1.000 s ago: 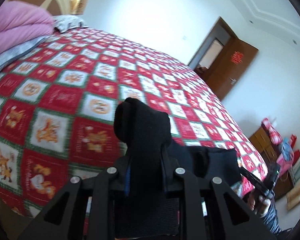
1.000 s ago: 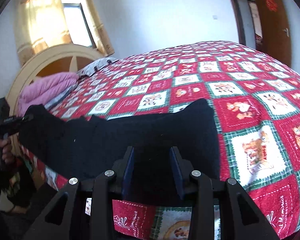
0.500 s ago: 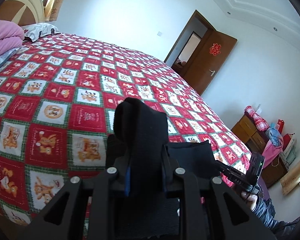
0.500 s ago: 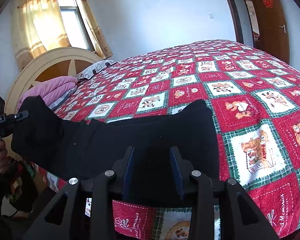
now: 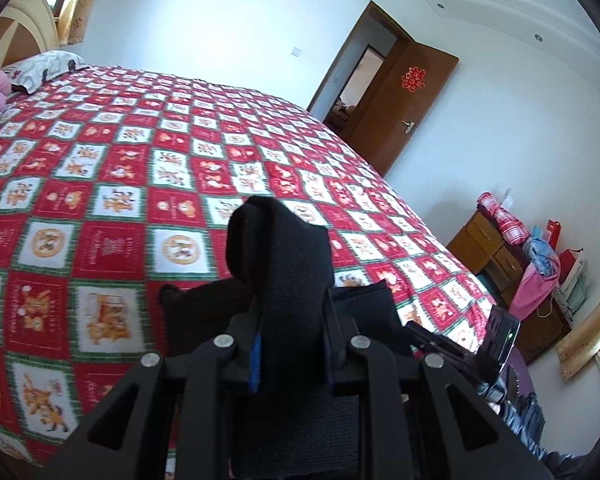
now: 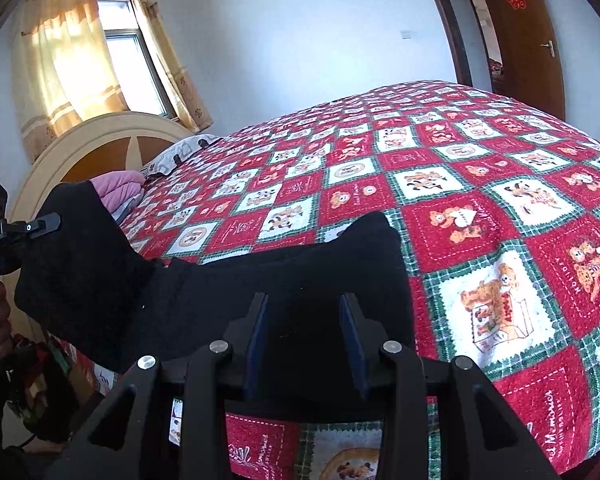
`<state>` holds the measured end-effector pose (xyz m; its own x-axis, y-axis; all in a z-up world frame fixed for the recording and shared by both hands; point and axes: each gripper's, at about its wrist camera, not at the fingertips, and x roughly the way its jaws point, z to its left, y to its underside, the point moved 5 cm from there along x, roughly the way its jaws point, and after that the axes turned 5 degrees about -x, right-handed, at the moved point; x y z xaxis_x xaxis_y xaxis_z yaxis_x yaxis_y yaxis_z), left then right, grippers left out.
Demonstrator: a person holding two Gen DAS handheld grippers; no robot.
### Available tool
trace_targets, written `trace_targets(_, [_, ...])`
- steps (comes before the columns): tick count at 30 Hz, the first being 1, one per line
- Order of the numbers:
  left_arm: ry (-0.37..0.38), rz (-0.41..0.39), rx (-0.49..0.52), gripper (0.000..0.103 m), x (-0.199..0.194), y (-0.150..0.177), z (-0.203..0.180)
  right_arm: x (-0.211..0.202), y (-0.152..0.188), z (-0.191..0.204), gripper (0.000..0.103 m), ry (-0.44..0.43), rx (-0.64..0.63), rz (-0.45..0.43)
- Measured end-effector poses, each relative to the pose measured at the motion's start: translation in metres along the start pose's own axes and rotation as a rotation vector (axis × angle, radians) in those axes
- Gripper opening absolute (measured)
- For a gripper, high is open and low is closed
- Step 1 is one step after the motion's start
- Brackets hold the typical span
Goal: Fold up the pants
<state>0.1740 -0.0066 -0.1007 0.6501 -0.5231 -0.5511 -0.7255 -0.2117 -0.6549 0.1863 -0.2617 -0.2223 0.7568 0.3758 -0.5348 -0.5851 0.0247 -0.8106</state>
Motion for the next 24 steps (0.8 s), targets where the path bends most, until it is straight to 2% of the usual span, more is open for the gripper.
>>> trace_targets(5, [0.016,0.034,0.006,0.023,0.020,-0.002,-0.022,-0.004,-0.004,-0.011,0.038,0.029,0.028,-0.022])
trace_targets(14, [0.026,0.111,0.095,0.023,0.060,0.004,-0.072,-0.010,-0.007,-0.050,0.038,0.113,0.164,-0.053])
trace_targets(24, [-0.017,0.235,0.186,0.023,0.126,0.029,-0.093,-0.011,-0.007,-0.073,0.038,0.151,0.236,-0.055])
